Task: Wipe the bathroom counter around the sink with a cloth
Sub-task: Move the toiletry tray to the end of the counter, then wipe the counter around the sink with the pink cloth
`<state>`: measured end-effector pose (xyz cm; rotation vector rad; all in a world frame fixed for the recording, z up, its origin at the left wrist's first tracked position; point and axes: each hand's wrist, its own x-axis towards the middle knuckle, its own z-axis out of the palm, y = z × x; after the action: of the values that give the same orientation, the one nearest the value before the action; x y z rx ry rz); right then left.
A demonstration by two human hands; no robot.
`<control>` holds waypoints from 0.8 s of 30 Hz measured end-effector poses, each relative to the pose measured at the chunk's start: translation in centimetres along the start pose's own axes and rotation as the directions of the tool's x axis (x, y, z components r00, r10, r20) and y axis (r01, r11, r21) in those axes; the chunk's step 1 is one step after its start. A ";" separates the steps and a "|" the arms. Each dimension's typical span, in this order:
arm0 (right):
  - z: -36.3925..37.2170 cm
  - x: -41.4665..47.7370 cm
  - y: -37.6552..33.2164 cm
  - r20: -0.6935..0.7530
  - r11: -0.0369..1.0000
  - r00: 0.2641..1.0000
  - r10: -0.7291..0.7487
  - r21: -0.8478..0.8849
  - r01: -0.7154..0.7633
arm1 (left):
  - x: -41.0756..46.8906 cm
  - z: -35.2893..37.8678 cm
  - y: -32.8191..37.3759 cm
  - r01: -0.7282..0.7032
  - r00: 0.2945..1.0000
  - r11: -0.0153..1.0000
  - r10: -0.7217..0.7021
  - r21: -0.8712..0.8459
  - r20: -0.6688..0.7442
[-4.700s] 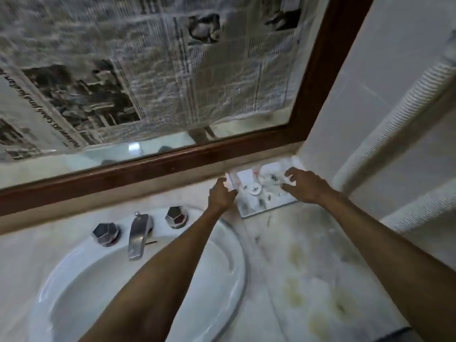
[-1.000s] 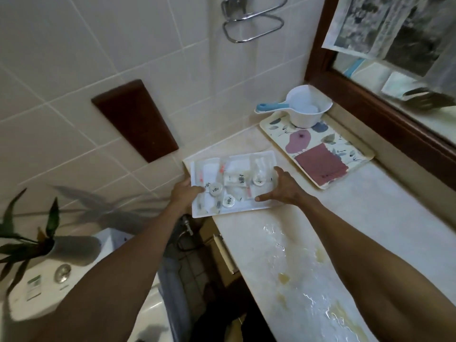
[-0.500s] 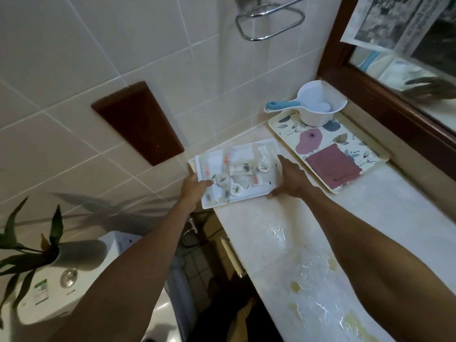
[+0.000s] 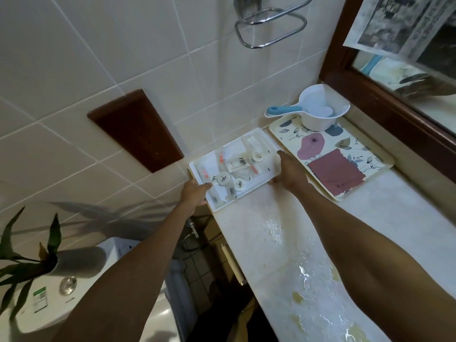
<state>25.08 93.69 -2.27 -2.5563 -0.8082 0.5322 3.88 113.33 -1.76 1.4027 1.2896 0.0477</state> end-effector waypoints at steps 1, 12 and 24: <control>0.0 0.0 0.1 0.000 1.000 1.000 0.000 0.011 0.000 | 0.1 0.0 0.0 -0.010 1.000 0.998 0.011 0.057 -0.013; -2.4 -6.6 5.6 -0.241 0.969 0.970 -0.030 0.230 0.087 | -4.3 8.2 4.0 -0.582 0.795 0.682 0.592 0.443 0.134; -6.1 -11.7 20.5 -0.328 0.856 0.790 0.518 0.201 -0.477 | -3.2 28.7 11.8 -0.783 0.618 0.444 0.480 0.435 0.622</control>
<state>28.32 69.61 -4.28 -2.6371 0.0441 0.2075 29.24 95.16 -0.74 2.3612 0.2830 -0.2215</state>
